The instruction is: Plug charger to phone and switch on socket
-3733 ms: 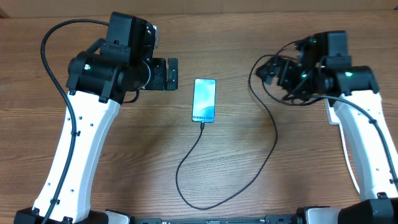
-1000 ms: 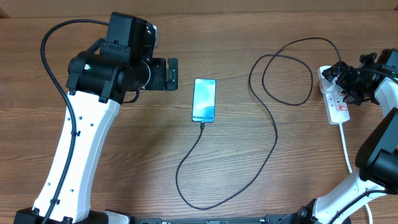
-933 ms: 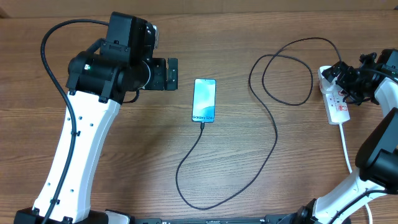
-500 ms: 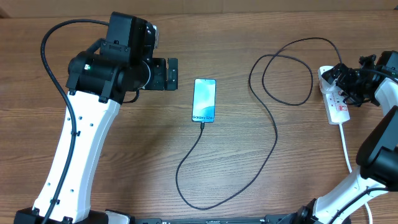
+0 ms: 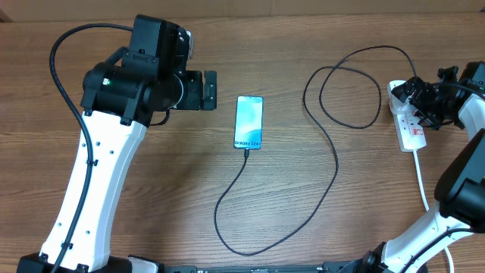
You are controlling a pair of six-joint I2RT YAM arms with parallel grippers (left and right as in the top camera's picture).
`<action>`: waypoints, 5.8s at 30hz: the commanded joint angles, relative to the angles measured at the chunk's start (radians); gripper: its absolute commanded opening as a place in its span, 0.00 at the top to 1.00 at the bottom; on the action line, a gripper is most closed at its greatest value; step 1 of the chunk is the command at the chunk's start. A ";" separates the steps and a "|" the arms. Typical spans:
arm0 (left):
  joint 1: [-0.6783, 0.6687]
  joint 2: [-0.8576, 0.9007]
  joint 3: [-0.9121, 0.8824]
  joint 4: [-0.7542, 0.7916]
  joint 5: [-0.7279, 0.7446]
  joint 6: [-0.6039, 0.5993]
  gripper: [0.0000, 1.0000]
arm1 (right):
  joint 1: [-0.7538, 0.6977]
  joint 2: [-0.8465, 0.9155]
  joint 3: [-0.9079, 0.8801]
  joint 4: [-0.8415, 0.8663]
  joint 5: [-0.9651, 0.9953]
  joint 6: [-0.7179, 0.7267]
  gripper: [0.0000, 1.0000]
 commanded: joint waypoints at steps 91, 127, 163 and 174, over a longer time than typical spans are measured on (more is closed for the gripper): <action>0.002 -0.092 -0.023 -0.009 -0.081 0.026 0.00 | -0.070 -0.596 0.105 -0.451 -0.016 0.026 0.00; 0.280 -1.384 -1.616 1.590 0.085 0.026 0.00 | -0.070 -0.596 0.105 -0.450 -0.016 0.026 0.00; 0.391 -1.567 -1.798 1.166 -0.028 0.074 0.00 | -0.070 -0.596 0.105 -0.451 -0.016 0.026 0.00; 0.391 -1.567 -1.798 1.165 -0.033 0.197 0.00 | -0.070 -0.596 0.105 -0.451 -0.016 0.026 0.00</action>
